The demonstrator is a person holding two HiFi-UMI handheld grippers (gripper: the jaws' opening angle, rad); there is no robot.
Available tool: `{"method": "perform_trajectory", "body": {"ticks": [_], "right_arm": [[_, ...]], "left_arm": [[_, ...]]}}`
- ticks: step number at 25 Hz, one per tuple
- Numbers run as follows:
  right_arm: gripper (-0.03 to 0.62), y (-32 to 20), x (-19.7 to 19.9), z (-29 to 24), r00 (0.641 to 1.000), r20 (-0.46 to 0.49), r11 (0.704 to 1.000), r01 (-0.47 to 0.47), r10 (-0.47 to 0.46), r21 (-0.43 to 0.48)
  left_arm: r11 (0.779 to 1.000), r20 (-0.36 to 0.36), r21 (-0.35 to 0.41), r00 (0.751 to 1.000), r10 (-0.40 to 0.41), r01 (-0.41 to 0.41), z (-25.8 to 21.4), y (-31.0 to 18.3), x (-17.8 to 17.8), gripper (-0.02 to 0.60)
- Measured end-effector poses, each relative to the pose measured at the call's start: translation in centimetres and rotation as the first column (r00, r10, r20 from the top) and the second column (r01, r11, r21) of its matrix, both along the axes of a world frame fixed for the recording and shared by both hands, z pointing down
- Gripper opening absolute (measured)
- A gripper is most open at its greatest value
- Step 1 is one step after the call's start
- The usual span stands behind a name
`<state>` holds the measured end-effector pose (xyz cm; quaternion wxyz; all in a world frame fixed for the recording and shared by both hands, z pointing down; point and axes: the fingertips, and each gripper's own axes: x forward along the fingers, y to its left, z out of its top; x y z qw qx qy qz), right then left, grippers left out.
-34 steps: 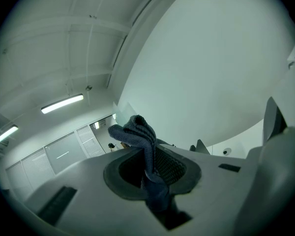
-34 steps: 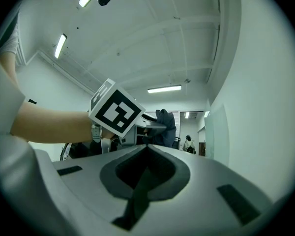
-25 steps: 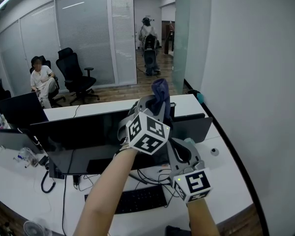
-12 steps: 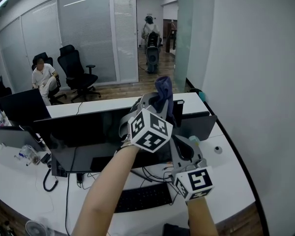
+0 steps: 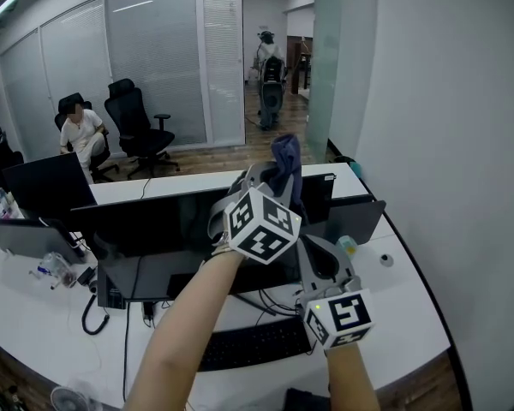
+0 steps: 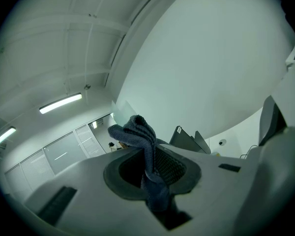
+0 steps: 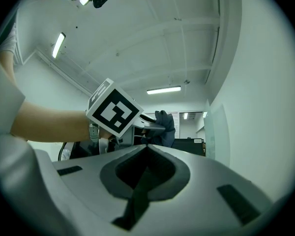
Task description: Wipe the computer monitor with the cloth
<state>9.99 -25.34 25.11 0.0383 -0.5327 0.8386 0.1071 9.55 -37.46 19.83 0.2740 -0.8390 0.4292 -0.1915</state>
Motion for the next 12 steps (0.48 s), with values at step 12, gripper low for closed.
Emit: {"method": "perform_trajectory", "body": {"ticks": [12], "right_arm": [[0.008,0.8,-3.6,-0.4,1.000,-0.029,1.000,-0.001,0.001,0.001]], "left_arm": [[1.000,0.017,0.002,1.000,-0.001,0.000,-0.1,0.5,-3.7,0.060]]}}
